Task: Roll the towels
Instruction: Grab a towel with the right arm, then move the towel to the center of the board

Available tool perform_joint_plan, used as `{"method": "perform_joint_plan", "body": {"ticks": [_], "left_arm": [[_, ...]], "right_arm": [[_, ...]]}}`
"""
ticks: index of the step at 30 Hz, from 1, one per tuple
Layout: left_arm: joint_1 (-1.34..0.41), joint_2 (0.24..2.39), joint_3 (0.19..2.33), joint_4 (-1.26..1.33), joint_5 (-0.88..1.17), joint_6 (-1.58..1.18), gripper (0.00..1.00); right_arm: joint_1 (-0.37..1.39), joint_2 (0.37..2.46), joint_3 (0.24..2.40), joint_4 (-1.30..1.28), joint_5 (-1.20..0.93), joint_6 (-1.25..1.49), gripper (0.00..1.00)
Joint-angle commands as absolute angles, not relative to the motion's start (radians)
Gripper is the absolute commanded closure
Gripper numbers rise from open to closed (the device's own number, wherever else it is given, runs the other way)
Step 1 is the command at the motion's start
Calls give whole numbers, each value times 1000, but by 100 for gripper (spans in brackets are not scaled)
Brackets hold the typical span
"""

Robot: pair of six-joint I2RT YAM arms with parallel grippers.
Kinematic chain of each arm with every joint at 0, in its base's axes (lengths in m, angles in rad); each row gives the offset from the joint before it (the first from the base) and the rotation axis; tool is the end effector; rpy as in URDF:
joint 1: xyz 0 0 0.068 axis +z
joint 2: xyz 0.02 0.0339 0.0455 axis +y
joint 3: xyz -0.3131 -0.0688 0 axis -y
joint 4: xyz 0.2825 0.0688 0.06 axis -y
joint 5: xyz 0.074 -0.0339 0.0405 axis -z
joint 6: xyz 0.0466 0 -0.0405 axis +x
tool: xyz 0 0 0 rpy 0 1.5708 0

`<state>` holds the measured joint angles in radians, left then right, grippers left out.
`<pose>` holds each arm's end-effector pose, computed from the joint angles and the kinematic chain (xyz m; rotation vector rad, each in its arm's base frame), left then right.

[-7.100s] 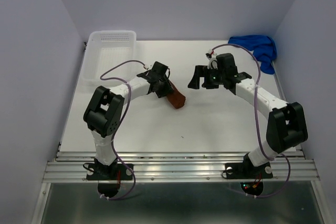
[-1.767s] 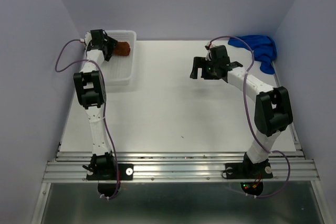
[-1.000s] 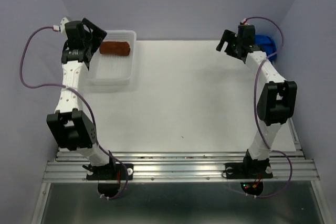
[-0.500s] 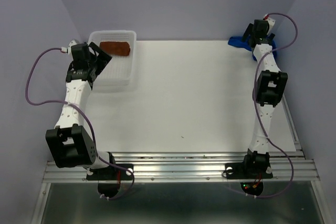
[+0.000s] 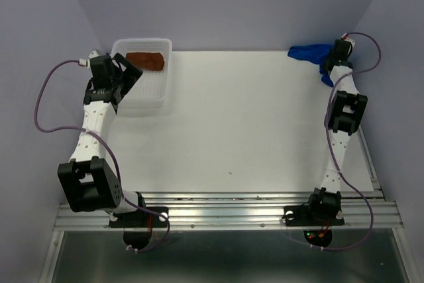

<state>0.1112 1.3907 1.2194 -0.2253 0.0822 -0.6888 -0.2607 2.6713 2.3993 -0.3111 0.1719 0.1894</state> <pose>0.3618 0.0365 0.3860 -0.7261 1.8576 -0.4564 0.6622 -0.1849 0.1713 0.5771 2.0740 -0.2264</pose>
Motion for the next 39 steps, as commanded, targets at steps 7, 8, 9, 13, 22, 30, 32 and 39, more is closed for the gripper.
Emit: {"method": "perform_joint_plan", "body": {"ticks": [7, 8, 9, 13, 22, 30, 32, 39], "left_arm": [[106, 1381, 1189, -153, 170, -681, 1], [106, 1381, 1186, -144, 195, -683, 1], [106, 1375, 1175, -138, 205, -684, 1], [104, 1361, 1155, -115, 242, -689, 1], [95, 1299, 1103, -94, 275, -696, 1], [45, 1318, 1084, -90, 290, -700, 1], [8, 1348, 1107, -100, 293, -690, 1], [-170, 1515, 1261, -219, 229, -629, 1]], "right_arm": [[-215, 2458, 2381, -216, -87, 128, 99], [-201, 2401, 2370, -235, -148, 105, 99], [-165, 2370, 2361, -242, -158, 63, 99], [-50, 2222, 2309, -284, -189, -78, 99], [44, 1955, 2140, -327, -576, -202, 99], [44, 1579, 1384, -290, -544, -325, 81], [44, 1505, 1222, -273, -287, -241, 73], [18, 1404, 1154, -321, 207, -124, 0]]}}
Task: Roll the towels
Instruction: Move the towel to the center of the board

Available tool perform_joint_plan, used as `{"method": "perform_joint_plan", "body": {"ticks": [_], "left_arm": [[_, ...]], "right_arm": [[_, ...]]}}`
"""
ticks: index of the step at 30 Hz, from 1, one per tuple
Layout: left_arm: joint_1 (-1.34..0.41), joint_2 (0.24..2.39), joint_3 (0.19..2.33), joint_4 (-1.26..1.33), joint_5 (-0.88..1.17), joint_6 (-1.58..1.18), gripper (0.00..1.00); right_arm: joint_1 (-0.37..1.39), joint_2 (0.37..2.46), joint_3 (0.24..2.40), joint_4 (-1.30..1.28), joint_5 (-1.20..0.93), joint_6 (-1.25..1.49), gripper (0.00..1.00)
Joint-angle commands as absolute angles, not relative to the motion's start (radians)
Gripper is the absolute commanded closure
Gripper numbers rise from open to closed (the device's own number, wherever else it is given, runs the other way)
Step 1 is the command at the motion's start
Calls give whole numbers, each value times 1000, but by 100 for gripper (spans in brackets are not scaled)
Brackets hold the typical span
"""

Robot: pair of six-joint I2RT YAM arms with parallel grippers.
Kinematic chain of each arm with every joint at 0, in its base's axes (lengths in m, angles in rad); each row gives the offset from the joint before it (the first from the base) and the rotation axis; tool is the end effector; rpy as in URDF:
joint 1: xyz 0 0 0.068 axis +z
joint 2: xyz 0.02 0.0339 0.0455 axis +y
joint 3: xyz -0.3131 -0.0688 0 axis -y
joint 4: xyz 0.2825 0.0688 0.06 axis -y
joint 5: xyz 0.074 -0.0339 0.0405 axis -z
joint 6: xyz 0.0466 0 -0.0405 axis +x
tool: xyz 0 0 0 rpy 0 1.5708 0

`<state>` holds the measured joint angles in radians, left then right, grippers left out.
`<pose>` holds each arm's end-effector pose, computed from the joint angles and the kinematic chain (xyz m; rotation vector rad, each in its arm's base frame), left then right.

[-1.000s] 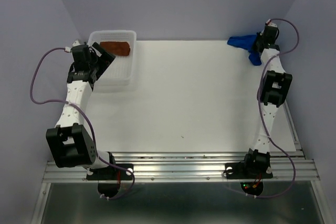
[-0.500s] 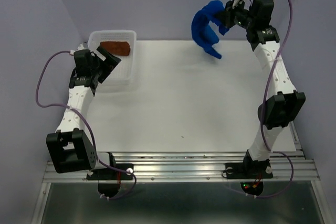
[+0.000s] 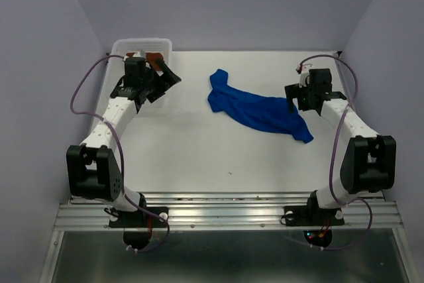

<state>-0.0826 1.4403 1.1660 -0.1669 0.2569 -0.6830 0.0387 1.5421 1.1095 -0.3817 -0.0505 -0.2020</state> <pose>0.3729 -0.0427 0.3543 -0.4502 2.0270 -0.7378 0.3750 0.0169 0.2748 -0.3099 2.3636 -0.0173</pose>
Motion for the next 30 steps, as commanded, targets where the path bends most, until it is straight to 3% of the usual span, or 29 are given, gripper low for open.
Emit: {"method": "perform_joint_plan", "body": {"ticks": [1, 6, 10, 15, 17, 23, 26, 30], "left_arm": [[-207, 1538, 1294, -230, 233, -623, 1], [-300, 1725, 1454, -259, 218, -592, 1], [-354, 1955, 1753, -359, 178, -542, 1], [-364, 2328, 2347, -572, 103, -497, 1], [-362, 2417, 2455, -598, 129, -482, 1], [-362, 2499, 2401, -348, 74, -488, 1], [-360, 2528, 2421, -369, -61, -483, 1], [-357, 2580, 2425, -357, -6, -485, 4]], "right_arm": [[18, 1376, 1152, -321, 180, -105, 0], [18, 1354, 1198, -339, 104, 1, 0], [18, 1393, 1252, -380, 87, 191, 0], [18, 1394, 1253, -393, 84, 248, 0], [18, 1396, 1249, -393, 97, 273, 0], [18, 1431, 1221, -387, 15, 287, 0], [18, 1448, 1224, -387, 9, 281, 0], [18, 1466, 1224, -388, 11, 281, 0]]}}
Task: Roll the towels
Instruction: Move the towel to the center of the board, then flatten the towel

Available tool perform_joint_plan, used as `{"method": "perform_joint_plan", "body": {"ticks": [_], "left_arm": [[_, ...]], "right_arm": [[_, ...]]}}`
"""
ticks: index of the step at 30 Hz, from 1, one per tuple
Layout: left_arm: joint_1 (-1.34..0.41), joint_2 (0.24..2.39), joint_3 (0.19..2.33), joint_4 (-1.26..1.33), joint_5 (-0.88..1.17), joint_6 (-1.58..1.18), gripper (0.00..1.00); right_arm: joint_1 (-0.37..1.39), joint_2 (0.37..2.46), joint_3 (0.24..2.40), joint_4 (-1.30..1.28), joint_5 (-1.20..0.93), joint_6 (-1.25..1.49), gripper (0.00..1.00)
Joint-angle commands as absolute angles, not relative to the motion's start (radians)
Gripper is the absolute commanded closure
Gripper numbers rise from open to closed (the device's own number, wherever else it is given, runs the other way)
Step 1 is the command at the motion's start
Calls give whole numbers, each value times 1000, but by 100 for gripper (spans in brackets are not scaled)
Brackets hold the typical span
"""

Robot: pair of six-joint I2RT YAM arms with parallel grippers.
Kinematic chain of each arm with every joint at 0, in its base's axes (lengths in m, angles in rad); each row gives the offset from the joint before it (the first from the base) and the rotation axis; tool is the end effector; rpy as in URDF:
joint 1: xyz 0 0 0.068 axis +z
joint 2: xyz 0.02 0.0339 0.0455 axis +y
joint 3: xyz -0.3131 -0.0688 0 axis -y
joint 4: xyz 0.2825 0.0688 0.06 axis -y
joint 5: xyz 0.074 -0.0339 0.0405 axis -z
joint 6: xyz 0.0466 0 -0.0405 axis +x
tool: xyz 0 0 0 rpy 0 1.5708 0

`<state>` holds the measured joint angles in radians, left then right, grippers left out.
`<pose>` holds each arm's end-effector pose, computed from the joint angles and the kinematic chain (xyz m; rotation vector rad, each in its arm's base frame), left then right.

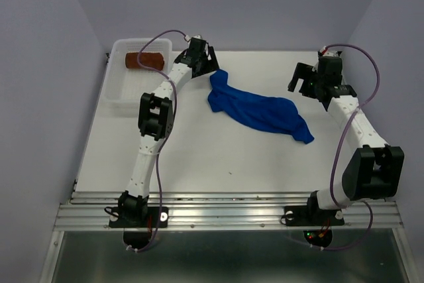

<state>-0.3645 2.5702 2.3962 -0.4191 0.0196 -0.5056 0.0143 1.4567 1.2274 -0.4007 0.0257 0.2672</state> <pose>0.6275 -0.2404 0.2256 -0.1443 2.2059 -0.5152 0.3705 0.0041 0.3477 0.2922 2.1841 0.1291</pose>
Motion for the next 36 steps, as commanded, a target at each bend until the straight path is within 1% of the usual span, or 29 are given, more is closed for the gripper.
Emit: {"method": "perform_joint_plan", "body": {"ticks": [1, 2, 4, 5, 6, 7, 8, 10, 11, 12, 13, 14, 17, 20, 21, 22, 23, 24, 25, 26, 27, 28, 31, 33, 34, 36], "left_arm": [[-357, 2589, 2427, -354, 36, -489, 8], [-357, 2600, 2433, -357, 55, -500, 14], [-357, 2626, 2434, -359, 72, -514, 17], [-357, 2632, 2433, -360, 83, -518, 22], [-357, 2646, 2433, -364, 93, -518, 25], [-357, 2648, 2431, -365, 95, -520, 29], [-356, 2651, 2428, -365, 103, -520, 36], [-356, 2660, 2430, -370, 100, -520, 37], [-354, 2661, 2427, -368, 116, -522, 51], [-353, 2658, 2418, -365, 126, -532, 59], [-353, 2655, 2418, -362, 130, -532, 70], [-353, 2646, 2408, -361, 130, -546, 99], [-351, 2613, 2361, -356, 91, -557, 100], [-333, 2521, 2269, -388, 19, -615, 100], [-324, 2449, 2228, -388, 11, -630, 100], [-315, 2409, 2176, -381, -4, -643, 100], [-307, 2364, 2063, -377, -47, -655, 100], [-295, 2271, 2002, -349, -57, -663, 100], [-290, 2228, 1934, -325, -61, -663, 100], [-287, 2182, 1808, -301, -60, -658, 100], [-284, 2105, 1754, -255, -49, -650, 100], [-284, 2076, 1673, -247, -45, -643, 100], [-282, 1991, 1593, -268, -55, -634, 100], [-281, 1965, 1527, -276, -58, -634, 100], [-281, 1945, 1508, -272, -55, -632, 100], [-282, 1930, 1470, -259, -41, -624, 100]], "right_arm": [[18, 1470, 1224, -390, 17, 285, 0], [18, 1473, 1224, -391, 24, 287, 0], [18, 1477, 1223, -397, 41, 287, 0], [18, 1477, 1223, -400, 55, 287, 0], [18, 1477, 1221, -402, 60, 288, 0], [18, 1474, 1221, -403, 64, 288, 0], [18, 1473, 1220, -405, 71, 288, 0], [18, 1468, 1218, -405, 71, 287, 0], [18, 1465, 1215, -405, 69, 287, 0], [18, 1463, 1213, -405, 71, 290, 0], [18, 1463, 1212, -406, 74, 290, 0], [18, 1465, 1212, -416, 77, 290, 0], [18, 1474, 1215, -439, 92, 294, 0], [18, 1491, 1232, -500, 136, 328, 0], [18, 1490, 1233, -506, 159, 337, 0], [18, 1488, 1229, -509, 161, 344, 0], [18, 1483, 1224, -511, 160, 348, 0], [18, 1479, 1217, -511, 167, 357, 0], [18, 1468, 1204, -511, 173, 382, 0], [18, 1465, 1198, -514, 182, 397, 0], [18, 1462, 1190, -528, 207, 417, 0], [8, 1460, 1178, -534, 215, 446, 0], [-46, 1459, 1152, -557, 210, 498, 0], [-138, 1465, 1114, -555, 164, 515, 0], [-164, 1471, 1105, -554, 113, 521, 0], [-178, 1505, 1097, -551, 87, 482, 0]]}}
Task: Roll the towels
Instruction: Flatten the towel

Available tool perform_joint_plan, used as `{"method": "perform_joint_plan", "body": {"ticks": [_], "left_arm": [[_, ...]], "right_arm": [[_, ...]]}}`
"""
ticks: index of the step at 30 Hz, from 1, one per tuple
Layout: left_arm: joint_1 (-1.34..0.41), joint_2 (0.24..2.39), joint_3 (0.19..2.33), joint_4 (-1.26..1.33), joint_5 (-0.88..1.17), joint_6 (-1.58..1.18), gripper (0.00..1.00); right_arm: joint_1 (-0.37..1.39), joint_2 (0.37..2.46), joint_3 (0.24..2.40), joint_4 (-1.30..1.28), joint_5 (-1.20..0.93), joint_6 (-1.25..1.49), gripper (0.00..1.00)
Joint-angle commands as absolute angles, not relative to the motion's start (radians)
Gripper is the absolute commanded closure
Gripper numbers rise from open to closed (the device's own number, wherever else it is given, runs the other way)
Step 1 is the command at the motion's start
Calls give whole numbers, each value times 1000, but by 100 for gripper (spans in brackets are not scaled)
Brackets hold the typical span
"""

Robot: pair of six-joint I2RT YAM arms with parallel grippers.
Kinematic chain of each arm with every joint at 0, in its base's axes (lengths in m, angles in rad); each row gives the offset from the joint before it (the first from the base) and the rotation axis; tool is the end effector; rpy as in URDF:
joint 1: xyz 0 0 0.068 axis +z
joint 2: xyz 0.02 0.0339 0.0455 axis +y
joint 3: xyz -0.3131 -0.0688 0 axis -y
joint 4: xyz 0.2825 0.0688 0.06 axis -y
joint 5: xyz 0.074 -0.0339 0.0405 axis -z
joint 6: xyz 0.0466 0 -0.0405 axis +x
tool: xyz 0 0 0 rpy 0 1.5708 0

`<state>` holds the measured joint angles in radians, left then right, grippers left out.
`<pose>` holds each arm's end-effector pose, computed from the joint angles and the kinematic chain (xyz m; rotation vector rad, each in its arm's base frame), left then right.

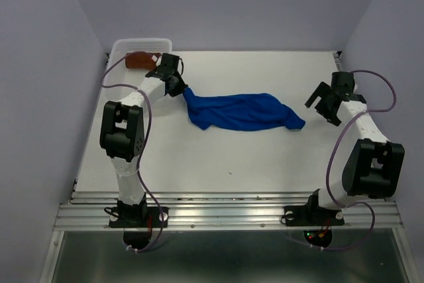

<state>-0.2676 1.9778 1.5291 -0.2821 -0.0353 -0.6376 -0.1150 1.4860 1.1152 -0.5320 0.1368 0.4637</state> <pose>0.4964 -0.1344 0.2521 -0.4482 2.2949 -0.4195 0.3499 -0.0468 0.2847 0.7583 2.3422 -0.0179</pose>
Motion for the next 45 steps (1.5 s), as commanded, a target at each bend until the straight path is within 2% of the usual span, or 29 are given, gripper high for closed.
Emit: {"method": "perform_joint_plan", "body": {"ticks": [1, 9, 16, 27, 28, 30, 32, 34, 37, 38, 39, 40, 45], "left_arm": [[-282, 1928, 1462, -255, -35, -618, 100], [-282, 1937, 1493, -265, -32, -606, 100], [-282, 1928, 1496, -267, -26, -600, 100], [-278, 1944, 1502, -270, -15, -598, 100], [-276, 1945, 1505, -271, -15, -598, 100], [-273, 1944, 1505, -272, -18, -600, 100], [-270, 1944, 1506, -273, -17, -601, 100], [-265, 1941, 1506, -272, -17, -601, 100], [-261, 1940, 1508, -268, -6, -601, 100], [-258, 1939, 1512, -267, -5, -600, 100], [-256, 1939, 1514, -267, -5, -600, 100], [-255, 1939, 1522, -271, -5, -600, 100], [-248, 1898, 1591, -299, -26, -588, 100]], "right_arm": [[-178, 1515, 1098, -543, 75, 441, 0], [-178, 1653, 1155, -502, -54, 319, 3], [-146, 1721, 1186, -551, 124, 339, 3], [-60, 1845, 1236, -548, 181, 316, 22], [-60, 1853, 1239, -545, 175, 316, 29], [-51, 1865, 1241, -538, 178, 318, 36], [-51, 1875, 1235, -532, 190, 325, 49], [-51, 1879, 1229, -519, 199, 328, 66], [-51, 1887, 1207, -473, 172, 311, 79], [-51, 1890, 1194, -436, 152, 301, 89], [-51, 1891, 1189, -422, 152, 290, 89], [-51, 1891, 1190, -410, 158, 284, 98], [-51, 1789, 1248, -329, 250, 171, 99]]}}
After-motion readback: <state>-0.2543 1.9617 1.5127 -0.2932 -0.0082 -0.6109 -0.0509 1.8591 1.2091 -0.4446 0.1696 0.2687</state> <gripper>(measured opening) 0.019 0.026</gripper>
